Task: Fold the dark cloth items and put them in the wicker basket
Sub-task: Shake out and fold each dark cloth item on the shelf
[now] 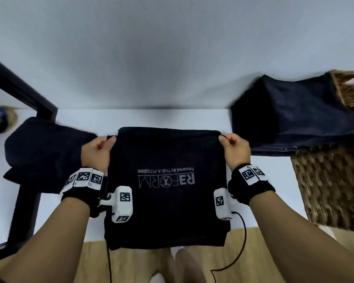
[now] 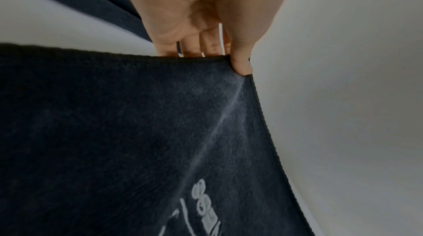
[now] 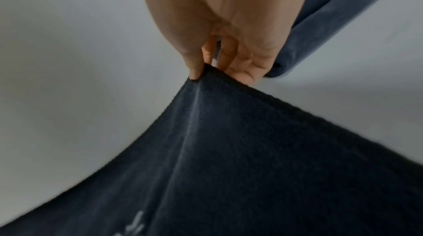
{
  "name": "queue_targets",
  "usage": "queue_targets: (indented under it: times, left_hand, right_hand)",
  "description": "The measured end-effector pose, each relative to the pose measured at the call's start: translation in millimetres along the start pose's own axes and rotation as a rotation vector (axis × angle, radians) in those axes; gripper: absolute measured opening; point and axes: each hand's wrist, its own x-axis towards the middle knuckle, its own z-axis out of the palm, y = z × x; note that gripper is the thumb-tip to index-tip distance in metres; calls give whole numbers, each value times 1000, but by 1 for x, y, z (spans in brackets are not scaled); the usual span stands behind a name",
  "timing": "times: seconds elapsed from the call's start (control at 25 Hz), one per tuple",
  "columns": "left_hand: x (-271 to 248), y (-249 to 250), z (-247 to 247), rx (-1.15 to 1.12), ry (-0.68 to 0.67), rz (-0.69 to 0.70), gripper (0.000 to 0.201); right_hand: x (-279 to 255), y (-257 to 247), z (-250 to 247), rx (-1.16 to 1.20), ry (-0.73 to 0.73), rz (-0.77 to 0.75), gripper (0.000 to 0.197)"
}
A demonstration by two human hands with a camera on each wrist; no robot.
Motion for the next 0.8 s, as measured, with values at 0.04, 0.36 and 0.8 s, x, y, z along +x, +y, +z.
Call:
queue_targets:
  times: [0.04,0.36,0.8]
  left_hand:
    - [7,-1,4,26,19,32,18]
    - [36,20,30,197,-179,159,16]
    - [26,50,1,-259,-186,50,8]
  right_hand:
    - [4,1,4,-55,16,-24,10]
    - [24,3,27,-59,19,-23,5]
    - [2,-33,4,281,94,-147,18]
